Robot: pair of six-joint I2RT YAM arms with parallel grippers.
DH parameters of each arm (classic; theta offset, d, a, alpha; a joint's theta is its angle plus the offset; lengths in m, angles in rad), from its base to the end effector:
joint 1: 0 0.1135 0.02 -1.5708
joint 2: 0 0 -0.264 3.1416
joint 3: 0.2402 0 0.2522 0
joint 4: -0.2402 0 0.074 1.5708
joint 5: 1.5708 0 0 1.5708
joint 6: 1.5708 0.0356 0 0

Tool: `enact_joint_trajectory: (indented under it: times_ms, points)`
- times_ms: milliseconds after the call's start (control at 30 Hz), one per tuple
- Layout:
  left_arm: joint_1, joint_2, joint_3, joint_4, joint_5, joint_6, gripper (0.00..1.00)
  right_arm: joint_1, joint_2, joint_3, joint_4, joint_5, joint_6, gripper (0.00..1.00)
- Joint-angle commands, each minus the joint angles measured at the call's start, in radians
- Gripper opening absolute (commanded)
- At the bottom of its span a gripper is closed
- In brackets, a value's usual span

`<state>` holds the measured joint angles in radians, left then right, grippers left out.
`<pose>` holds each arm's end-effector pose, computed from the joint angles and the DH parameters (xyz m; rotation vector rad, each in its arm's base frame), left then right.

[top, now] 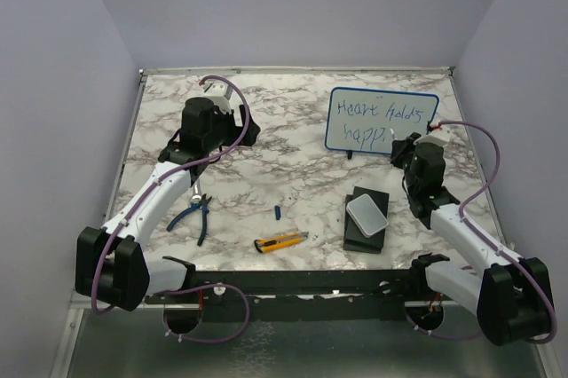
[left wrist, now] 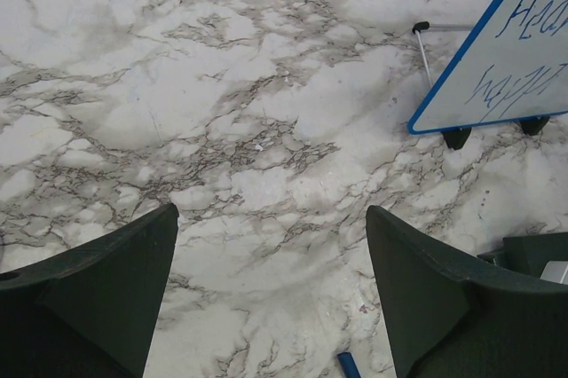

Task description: Write a sentence on the whiteboard

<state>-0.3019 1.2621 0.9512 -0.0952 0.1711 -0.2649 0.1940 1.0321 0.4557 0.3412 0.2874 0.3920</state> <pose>0.2766 -0.0925 0.3041 0.1505 2.0046 -0.5348 0.2255 0.0340 0.2317 0.3797 1.7585 0.1595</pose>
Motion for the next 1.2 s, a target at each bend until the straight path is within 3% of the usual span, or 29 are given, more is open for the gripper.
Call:
enact_joint_trajectory:
  times_ms: [0, 667, 1167]
  points:
    - [0.006, -0.029, -0.014, 0.014, -0.006, 0.003, 0.88, -0.007, 0.014, 0.008, -0.034, 0.042, -0.008, 0.01]
    - [0.005, -0.027, -0.015, 0.014, -0.008, 0.006, 0.88, -0.007, 0.113, 0.008, 0.005, 0.047, -0.010, 0.01]
    - [0.006, -0.030, -0.014, 0.014, -0.006, 0.004, 0.88, -0.007, 0.104, -0.002, -0.061, 0.032, 0.030, 0.01]
